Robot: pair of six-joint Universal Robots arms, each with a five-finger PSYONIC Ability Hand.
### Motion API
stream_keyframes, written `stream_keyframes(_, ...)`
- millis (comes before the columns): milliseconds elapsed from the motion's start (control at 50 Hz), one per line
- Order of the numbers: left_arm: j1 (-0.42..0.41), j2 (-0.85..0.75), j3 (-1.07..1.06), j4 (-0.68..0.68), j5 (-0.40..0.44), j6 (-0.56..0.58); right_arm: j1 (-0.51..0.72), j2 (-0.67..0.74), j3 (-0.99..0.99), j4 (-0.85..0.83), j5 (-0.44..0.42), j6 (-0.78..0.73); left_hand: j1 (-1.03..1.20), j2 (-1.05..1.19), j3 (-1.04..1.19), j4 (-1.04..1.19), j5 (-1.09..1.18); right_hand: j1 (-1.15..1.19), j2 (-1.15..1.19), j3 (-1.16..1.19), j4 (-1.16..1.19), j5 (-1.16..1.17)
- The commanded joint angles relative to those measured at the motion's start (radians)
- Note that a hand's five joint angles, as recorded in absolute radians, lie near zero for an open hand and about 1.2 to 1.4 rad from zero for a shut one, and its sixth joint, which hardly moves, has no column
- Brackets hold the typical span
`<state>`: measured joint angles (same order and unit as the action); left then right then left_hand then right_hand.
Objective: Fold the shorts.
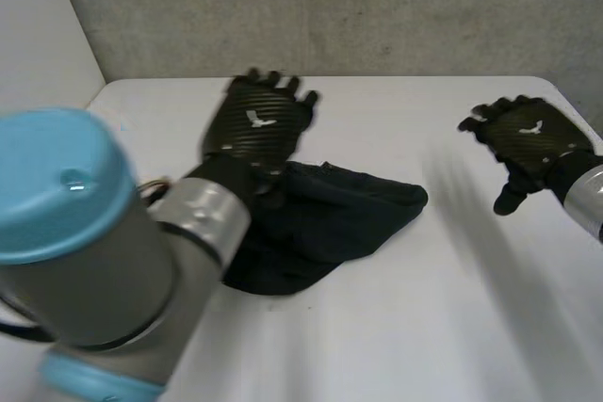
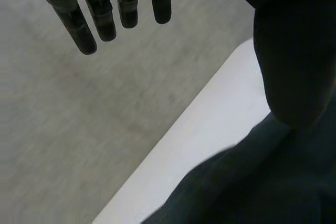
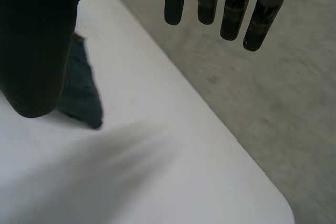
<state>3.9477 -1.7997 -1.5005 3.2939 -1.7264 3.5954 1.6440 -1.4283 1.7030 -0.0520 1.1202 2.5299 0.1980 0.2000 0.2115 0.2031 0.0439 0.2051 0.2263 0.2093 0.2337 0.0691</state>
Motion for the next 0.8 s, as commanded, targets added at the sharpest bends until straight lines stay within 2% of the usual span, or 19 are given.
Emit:
stream_keyframes(20,0.062,0.065,-0.112,0.001,-0.036,-0.003,0.078,0.133,-0.069,0.014,-0.062,-0.026,0.018,0.016,0.005,0.013,-0.002,0.038,0.017,0.034,0.009,0.000)
stream_keyframes(120,0.081,0.031,-0.086,-0.002,-0.032,0.009,0.138,0.314,-0.201,0.017,-0.046,0.041,0.027,0.025,0.014,0.022,0.007,0.141,0.120,0.137,0.112,0.102)
stream_keyframes(180,0.082,-0.045,-0.011,-0.019,-0.033,0.009,0.145,0.377,-0.253,0.012,-0.045,0.081,0.027,0.025,0.014,0.022,0.007,0.208,0.187,0.204,0.180,0.170)
stream_keyframes(340,0.084,-0.226,0.178,-0.187,-0.033,0.008,0.186,0.543,-0.374,0.009,0.016,0.125,0.048,0.046,0.034,0.043,0.027,0.358,0.337,0.354,0.330,0.320)
stream_keyframes(400,0.084,-0.299,0.236,-0.270,-0.030,0.008,0.194,0.574,-0.398,0.006,0.038,0.122,0.062,0.060,0.049,0.057,0.042,0.490,0.469,0.486,0.461,0.451)
stream_keyframes(420,0.084,-0.314,0.249,-0.284,-0.030,0.006,0.195,0.581,-0.407,0.006,0.035,0.122,0.089,0.087,0.075,0.084,0.068,0.714,0.693,0.710,0.686,0.676)
stream_keyframes(440,0.082,-0.343,0.273,-0.307,-0.030,0.008,0.195,0.585,-0.413,0.004,0.033,0.122,0.170,0.168,0.157,0.165,0.150,0.844,0.823,0.840,0.816,0.806)
stream_keyframes(500,0.081,-0.362,0.305,-0.323,-0.030,0.008,0.197,0.586,-0.424,0.000,0.024,0.122,0.370,0.368,0.356,0.365,0.349,1.047,1.026,1.043,1.019,1.009)
stream_keyframes(540,0.081,-0.362,0.327,-0.323,-0.033,0.008,0.197,0.586,-0.425,0.000,0.017,0.124,0.707,0.705,0.694,0.702,0.687,1.191,1.169,1.186,1.162,1.152)
stream_keyframes(560,0.081,-0.360,0.335,-0.323,-0.036,0.006,0.195,0.585,-0.428,0.000,0.012,0.124,0.833,0.831,0.820,0.828,0.813,1.191,1.170,1.187,1.163,1.153)
stream_keyframes(580,0.079,-0.354,0.348,-0.323,-0.039,0.006,0.195,0.578,-0.431,0.000,0.000,0.125,1.058,1.056,1.045,1.053,1.038,1.191,1.170,1.187,1.163,1.153)
stream_keyframes(620,0.081,-0.337,0.365,-0.323,-0.042,0.006,0.195,0.571,-0.434,0.003,-0.013,0.128,1.154,1.152,1.141,1.149,1.134,1.191,1.170,1.187,1.163,1.153)
stream_keyframes(680,0.079,-0.285,0.404,-0.327,-0.042,0.009,0.197,0.531,-0.442,0.015,-0.022,0.138,1.178,1.176,1.165,1.173,1.158,1.191,1.170,1.187,1.163,1.153)
stream_keyframes(800,0.080,-0.166,0.499,-0.335,-0.036,0.013,0.194,0.315,-0.483,0.102,-0.013,0.138,1.198,1.196,1.185,1.193,1.178,1.191,1.170,1.187,1.163,1.153)
